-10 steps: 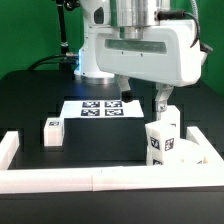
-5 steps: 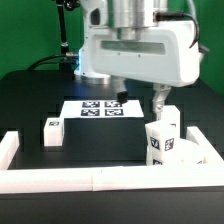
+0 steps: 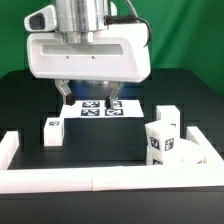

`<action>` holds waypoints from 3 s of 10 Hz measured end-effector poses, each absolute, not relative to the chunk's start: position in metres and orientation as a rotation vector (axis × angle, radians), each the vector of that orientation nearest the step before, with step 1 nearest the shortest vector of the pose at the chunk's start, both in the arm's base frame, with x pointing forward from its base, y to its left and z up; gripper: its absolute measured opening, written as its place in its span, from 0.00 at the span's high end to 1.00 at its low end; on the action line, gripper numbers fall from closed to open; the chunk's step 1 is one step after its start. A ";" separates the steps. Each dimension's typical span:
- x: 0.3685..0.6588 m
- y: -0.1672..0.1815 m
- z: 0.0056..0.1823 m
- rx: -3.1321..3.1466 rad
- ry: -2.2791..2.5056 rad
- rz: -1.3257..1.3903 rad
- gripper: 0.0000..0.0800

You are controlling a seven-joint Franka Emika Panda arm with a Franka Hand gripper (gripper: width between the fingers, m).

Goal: Assemble stool

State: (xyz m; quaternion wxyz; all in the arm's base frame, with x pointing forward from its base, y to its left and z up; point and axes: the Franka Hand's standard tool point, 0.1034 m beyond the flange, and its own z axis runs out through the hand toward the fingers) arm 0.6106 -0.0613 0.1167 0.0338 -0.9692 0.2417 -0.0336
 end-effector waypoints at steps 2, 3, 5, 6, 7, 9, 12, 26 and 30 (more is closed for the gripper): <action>0.610 -0.062 0.117 -3.033 0.524 -0.111 0.19; 0.610 -0.064 0.115 -3.052 0.442 -0.112 0.19; 0.598 -0.088 0.088 -3.132 0.108 -0.062 0.19; 0.593 -0.103 0.079 -3.151 0.012 -0.018 0.19; 0.587 -0.114 0.072 -3.158 -0.011 0.036 0.19; 0.587 -0.120 0.073 -3.131 0.040 0.121 0.19; 0.568 -0.122 0.067 -3.053 0.032 0.491 0.19; 0.504 -0.131 0.019 -2.714 0.044 1.421 0.19; 0.508 -0.132 0.016 -2.737 0.041 1.393 0.34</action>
Offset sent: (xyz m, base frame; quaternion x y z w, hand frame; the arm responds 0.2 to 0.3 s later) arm -0.0118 -0.0199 -0.0367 -0.0782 0.0025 -0.2925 0.9531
